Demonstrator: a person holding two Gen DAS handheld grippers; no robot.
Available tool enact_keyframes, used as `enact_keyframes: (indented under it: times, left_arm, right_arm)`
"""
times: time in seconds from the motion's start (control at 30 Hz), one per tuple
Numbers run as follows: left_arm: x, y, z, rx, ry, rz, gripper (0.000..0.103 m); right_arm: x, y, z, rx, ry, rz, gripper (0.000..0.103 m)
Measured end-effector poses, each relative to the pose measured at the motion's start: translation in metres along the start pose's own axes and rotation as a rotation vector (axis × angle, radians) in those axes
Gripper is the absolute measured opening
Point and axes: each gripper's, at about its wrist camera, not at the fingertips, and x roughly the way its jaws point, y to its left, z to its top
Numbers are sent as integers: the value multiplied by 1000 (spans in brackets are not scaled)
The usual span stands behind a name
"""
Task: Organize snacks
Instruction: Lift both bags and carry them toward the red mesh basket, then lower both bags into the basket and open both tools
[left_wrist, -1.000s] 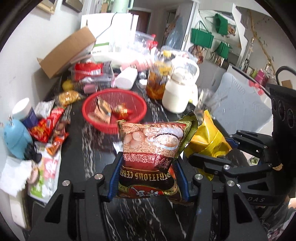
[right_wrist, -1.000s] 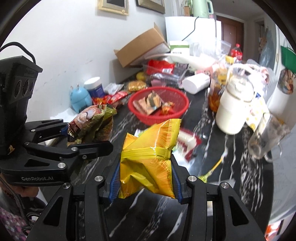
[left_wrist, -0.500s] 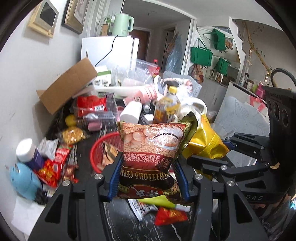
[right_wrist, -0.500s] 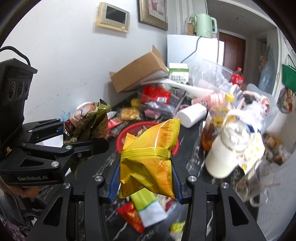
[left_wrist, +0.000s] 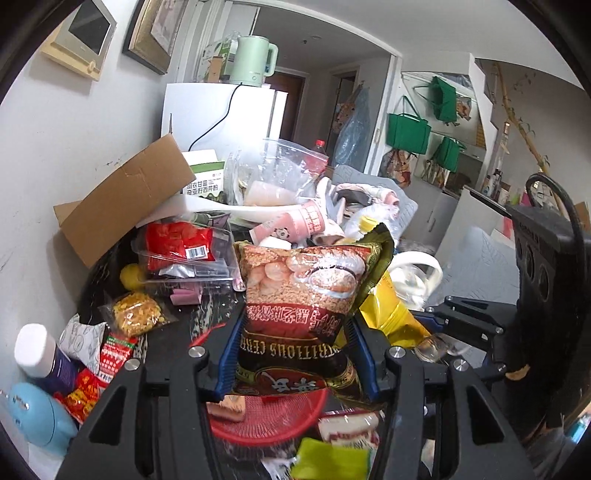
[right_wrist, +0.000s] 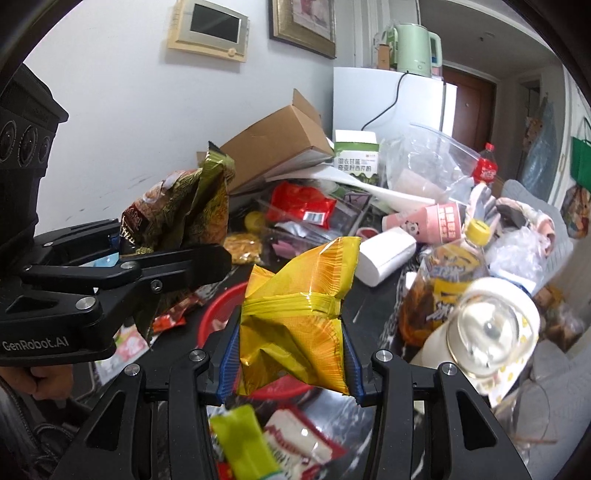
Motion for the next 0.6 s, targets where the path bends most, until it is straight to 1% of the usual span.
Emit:
enact_keyframes:
  times: [0.23, 0.3, 0.5, 0.53, 0.6]
  left_arm:
    - [27, 19, 7, -35, -2, 44, 51]
    - [37, 27, 7, -58, 21, 54, 51]
    - [65, 42, -3, -81, 103, 94, 51]
    - [71, 43, -6, -82, 118, 101, 51]
    - [81, 44, -10, -76, 148, 117, 51]
  right_arm:
    - [32, -11, 14, 21, -1, -9, 46]
    - [39, -13, 13, 30, 3, -4, 46]
    - [72, -29, 3, 90, 21, 36, 46]
    - [81, -32, 1, 86, 47, 44, 46]
    - [90, -34, -3, 68, 65, 29, 46]
